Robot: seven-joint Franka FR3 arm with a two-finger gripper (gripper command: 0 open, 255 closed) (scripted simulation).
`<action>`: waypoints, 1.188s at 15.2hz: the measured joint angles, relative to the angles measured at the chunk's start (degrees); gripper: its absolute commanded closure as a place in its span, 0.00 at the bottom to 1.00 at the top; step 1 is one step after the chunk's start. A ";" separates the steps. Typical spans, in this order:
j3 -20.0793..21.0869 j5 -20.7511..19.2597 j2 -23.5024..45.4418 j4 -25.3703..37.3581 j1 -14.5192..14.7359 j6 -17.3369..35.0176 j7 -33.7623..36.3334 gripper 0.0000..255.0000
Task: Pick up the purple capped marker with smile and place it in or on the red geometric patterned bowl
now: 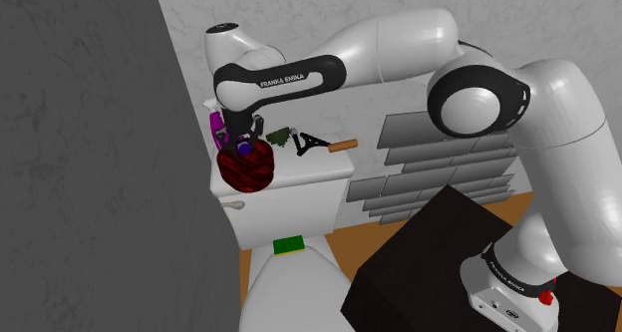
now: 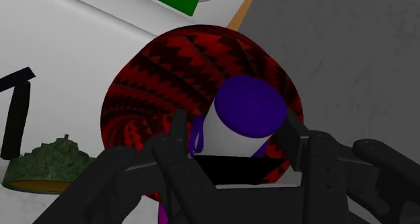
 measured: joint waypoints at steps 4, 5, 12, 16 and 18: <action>-0.17 -0.21 1.56 -0.86 0.04 2.21 0.15 1.00; -0.22 -0.26 1.95 -1.08 0.04 2.81 0.18 1.00; -0.33 -0.42 2.96 -2.54 0.01 5.26 0.32 1.00; -0.34 -0.42 2.98 -2.55 0.01 5.30 0.32 0.00; -0.34 -0.42 2.98 -2.54 0.01 5.30 0.32 0.00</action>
